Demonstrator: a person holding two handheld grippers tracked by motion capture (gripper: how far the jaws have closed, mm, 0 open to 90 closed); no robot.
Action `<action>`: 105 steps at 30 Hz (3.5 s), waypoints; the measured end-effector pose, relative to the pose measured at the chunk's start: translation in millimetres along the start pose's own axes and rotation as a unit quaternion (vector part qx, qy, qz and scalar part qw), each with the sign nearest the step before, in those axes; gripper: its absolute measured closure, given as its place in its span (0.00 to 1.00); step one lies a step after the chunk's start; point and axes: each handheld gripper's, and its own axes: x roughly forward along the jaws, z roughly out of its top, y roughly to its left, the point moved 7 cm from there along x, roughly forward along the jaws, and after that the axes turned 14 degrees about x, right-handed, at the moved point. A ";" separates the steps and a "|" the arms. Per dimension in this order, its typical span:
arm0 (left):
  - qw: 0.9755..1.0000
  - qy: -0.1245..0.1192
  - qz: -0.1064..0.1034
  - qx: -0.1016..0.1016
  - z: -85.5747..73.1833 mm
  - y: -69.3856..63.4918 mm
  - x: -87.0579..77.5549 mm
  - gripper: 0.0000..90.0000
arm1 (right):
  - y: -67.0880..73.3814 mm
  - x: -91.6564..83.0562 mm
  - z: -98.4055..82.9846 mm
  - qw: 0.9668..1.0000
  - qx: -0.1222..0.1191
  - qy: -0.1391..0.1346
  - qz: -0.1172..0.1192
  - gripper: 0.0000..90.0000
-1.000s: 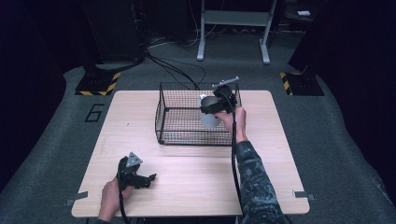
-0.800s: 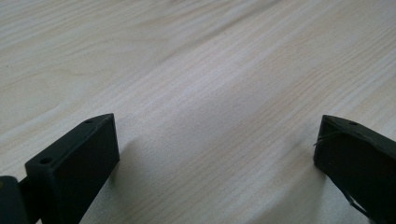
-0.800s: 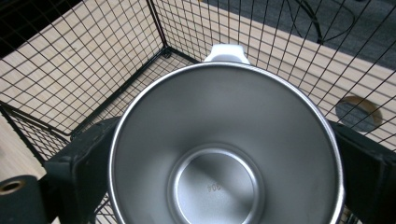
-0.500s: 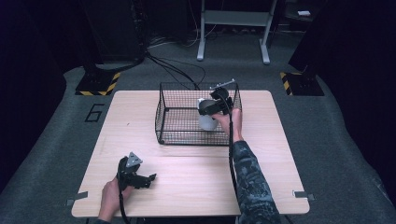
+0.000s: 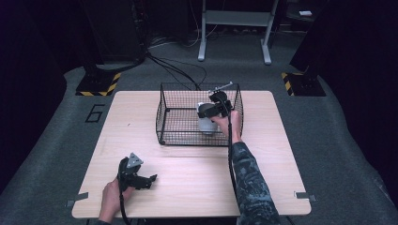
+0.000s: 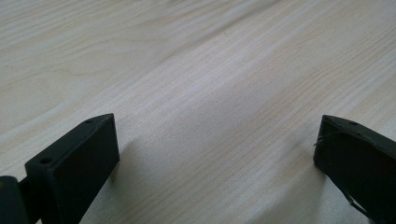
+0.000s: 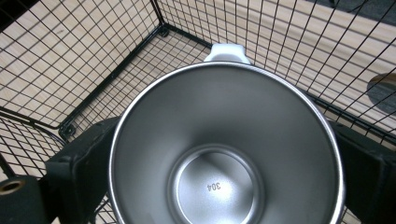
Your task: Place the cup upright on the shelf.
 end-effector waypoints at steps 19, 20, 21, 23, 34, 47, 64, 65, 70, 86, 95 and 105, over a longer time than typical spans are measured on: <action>1.000 0.002 -0.002 -0.002 -0.2 -0.5 -0.2 0.00 | -5.6 12.2 -3.0 1.000 0.003 0.015 -0.014 0.06; 1.000 0.001 -0.003 -0.002 -0.2 -0.6 -0.2 0.00 | -5.8 12.1 -3.1 1.000 0.000 0.015 -0.015 0.06; 1.000 0.002 -0.004 -0.001 -0.2 -0.6 -0.4 0.00 | -5.6 11.9 -3.5 1.000 0.000 0.015 -0.017 0.06; 1.000 0.002 -0.004 -0.001 -0.2 -0.6 -0.4 0.00 | -4.0 11.9 -5.5 1.000 -0.003 0.015 -0.020 0.06; 1.000 0.002 -0.004 -0.001 -0.2 -0.6 -0.4 0.00 | -2.6 7.6 -11.2 0.999 0.001 0.035 -0.029 0.06; 1.000 0.003 -0.003 0.001 -0.2 0.0 -0.5 0.00 | 1.0 -3.1 -11.0 0.999 0.003 0.033 -0.021 0.00; 1.000 0.000 0.000 -0.003 0.1 -0.1 -0.1 0.00 | 21.5 -68.4 -27.2 0.999 -0.044 -0.013 -0.013 0.00; 1.000 -0.001 0.000 -0.003 0.2 -0.1 0.0 0.00 | 22.3 -72.9 -30.2 0.998 -0.055 -0.013 -0.008 0.00; 1.000 0.000 0.000 -0.003 0.1 -0.1 -0.1 0.00 | 27.0 -95.6 -48.4 0.998 -0.061 -0.027 -0.002 0.00; 1.000 -0.004 0.001 -0.008 0.7 -0.5 0.4 0.00 | 5.3 -142.0 -112.7 0.995 -0.072 -0.063 -0.023 0.00; 1.000 -0.004 0.001 -0.007 0.6 -0.5 0.4 0.00 | -21.5 -149.4 -146.4 0.996 -0.047 -0.069 -0.035 0.00; 1.000 -0.002 0.000 -0.003 0.3 -0.1 0.2 0.00 | -54.5 -141.7 -186.3 0.996 -0.006 -0.064 -0.054 0.00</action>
